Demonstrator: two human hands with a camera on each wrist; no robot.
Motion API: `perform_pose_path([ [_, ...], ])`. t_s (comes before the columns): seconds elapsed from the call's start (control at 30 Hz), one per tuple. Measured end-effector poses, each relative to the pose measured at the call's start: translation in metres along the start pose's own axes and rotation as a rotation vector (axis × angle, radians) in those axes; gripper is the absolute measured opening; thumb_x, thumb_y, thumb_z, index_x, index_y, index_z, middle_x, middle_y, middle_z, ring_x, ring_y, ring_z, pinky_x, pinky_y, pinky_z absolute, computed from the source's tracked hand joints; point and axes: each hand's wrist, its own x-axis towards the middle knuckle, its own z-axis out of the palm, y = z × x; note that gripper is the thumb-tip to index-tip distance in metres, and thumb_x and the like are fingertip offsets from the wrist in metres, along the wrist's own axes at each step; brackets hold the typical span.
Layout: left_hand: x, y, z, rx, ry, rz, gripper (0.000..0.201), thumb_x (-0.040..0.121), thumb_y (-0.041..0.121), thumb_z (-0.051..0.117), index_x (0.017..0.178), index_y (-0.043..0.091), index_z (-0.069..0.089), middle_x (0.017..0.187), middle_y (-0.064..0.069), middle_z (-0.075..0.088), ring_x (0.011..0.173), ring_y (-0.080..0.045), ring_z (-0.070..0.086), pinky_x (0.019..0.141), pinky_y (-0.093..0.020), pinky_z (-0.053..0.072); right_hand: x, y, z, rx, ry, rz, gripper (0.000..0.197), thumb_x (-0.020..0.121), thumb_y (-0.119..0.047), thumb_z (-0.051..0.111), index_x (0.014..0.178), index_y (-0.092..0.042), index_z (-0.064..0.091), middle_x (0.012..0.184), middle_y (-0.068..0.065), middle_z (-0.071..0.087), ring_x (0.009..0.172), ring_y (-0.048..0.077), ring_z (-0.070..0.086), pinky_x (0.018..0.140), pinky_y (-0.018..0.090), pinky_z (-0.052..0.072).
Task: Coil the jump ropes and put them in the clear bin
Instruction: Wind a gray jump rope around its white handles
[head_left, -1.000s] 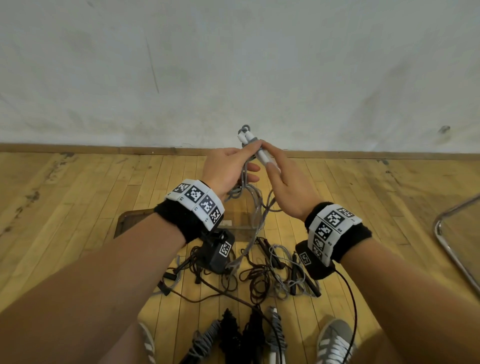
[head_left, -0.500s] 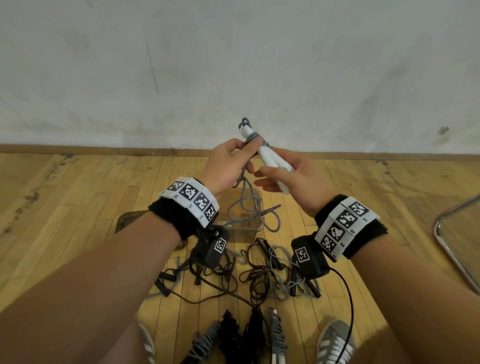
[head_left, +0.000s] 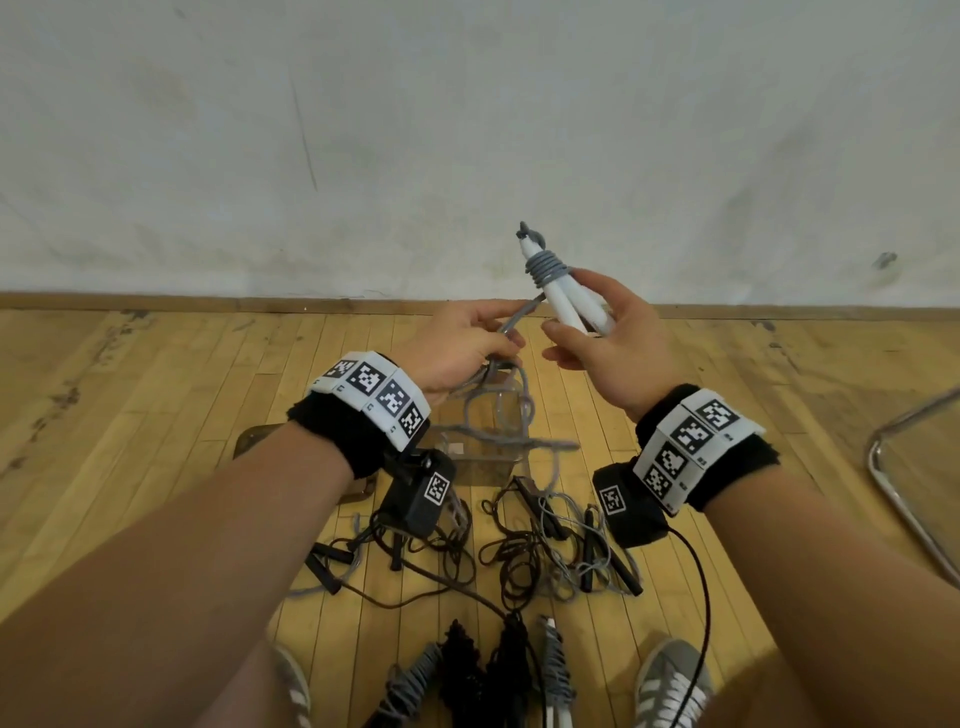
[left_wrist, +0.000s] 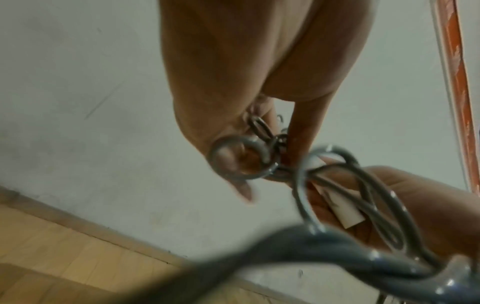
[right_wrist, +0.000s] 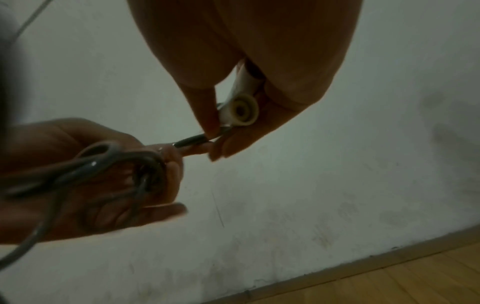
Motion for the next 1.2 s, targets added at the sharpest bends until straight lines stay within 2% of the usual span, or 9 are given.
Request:
perform_pose_path([
  [0.17,0.002,-0.002,-0.002,0.112,0.023,0.031,0.042,0.087,-0.011,0.056,0.116,0.012,0.075,0.083,0.001,0.076,0.092,-0.016,0.073,0.094,-0.029,0.055,0.004,0.008,-0.009,-0.239,0.052,-0.031,0.056,0.090,-0.010,0.074,0.139,-0.027,0.053,0.111,0.010,0.067,0.069,0.019,0.076,0.071,0.041,0.064],
  [0.3,0.003,-0.005,0.002,0.026,0.100,0.042,0.037,0.084,-0.011,0.055,0.107,0.008,0.076,0.098,-0.007,0.079,0.101,-0.016,0.074,0.101,-0.037,0.052,0.003,0.009,-0.008,-0.457,0.045,-0.102,0.055,0.094,-0.017,0.071,0.143,-0.028,0.049,0.118,0.004,0.066,0.063,0.004,0.072,0.055,0.014,0.052],
  [0.47,0.005,-0.005,0.010,-0.267,0.059,-0.049,0.038,0.093,0.005,0.046,0.121,-0.013,0.066,0.068,-0.003,0.061,0.063,-0.018,0.059,0.081,-0.040,0.053,0.006,0.017,-0.008,-0.682,0.040,-0.153,0.058,0.097,-0.027,0.066,0.149,-0.028,0.040,0.128,0.005,0.063,0.091,0.021,0.062,0.073,0.029,0.046],
  [0.63,0.010,-0.005,0.010,-0.259,0.193,-0.069,0.033,0.098,0.021,0.061,0.109,-0.007,0.073,0.063,0.001,0.058,0.057,-0.016,0.054,0.069,-0.033,0.049,0.003,0.014,-0.001,-0.748,0.014,-0.198,0.042,0.107,-0.032,0.044,0.149,-0.027,0.038,0.080,-0.006,0.061,0.060,0.009,0.054,0.047,0.013,0.030],
  [0.7,0.010,-0.005,0.010,-0.245,0.239,-0.062,0.033,0.098,0.023,0.063,0.109,-0.006,0.073,0.062,0.001,0.059,0.056,-0.015,0.054,0.063,-0.030,0.047,0.003,0.017,0.002,-0.690,-0.019,-0.202,0.040,0.110,-0.029,0.034,0.150,-0.030,0.034,0.072,-0.004,0.057,0.055,0.013,0.052,0.048,0.017,0.034],
  [0.8,0.010,-0.006,0.012,-0.205,0.295,-0.049,0.032,0.098,0.032,0.065,0.099,0.002,0.076,0.062,0.001,0.059,0.054,-0.013,0.055,0.058,-0.028,0.043,0.004,0.025,0.005,-0.580,-0.097,-0.250,0.040,0.111,-0.027,0.027,0.150,-0.035,0.030,0.078,-0.002,0.056,0.058,0.014,0.051,0.055,0.034,0.044],
  [0.9,0.008,-0.007,0.012,-0.162,0.350,-0.044,0.041,0.095,0.044,0.068,0.097,0.004,0.079,0.063,0.001,0.059,0.053,-0.012,0.054,0.055,-0.028,0.039,0.006,0.031,0.008,-0.548,-0.153,-0.308,0.043,0.110,-0.017,0.032,0.151,-0.029,0.032,0.086,-0.004,0.055,0.062,0.004,0.047,0.059,0.021,0.039],
  [1.1,0.006,-0.010,0.014,-0.052,0.415,0.011,0.042,0.085,0.054,0.077,0.087,0.013,0.081,0.059,-0.002,0.051,0.052,-0.012,0.044,0.049,-0.020,0.036,0.005,0.035,0.011,-0.541,-0.219,-0.338,0.053,0.105,-0.020,0.051,0.154,-0.029,0.032,0.144,-0.001,0.050,0.126,0.020,0.047,0.105,0.038,0.040],
  [1.2,0.006,-0.010,0.013,-0.047,0.426,0.026,0.032,0.084,0.050,0.079,0.074,0.020,0.080,0.058,-0.004,0.047,0.052,-0.014,0.040,0.049,-0.023,0.035,0.002,0.031,0.014,-0.464,-0.213,-0.316,0.072,0.100,-0.022,0.062,0.159,-0.034,0.022,0.150,-0.004,0.045,0.113,0.010,0.051,0.098,0.027,0.046],
])
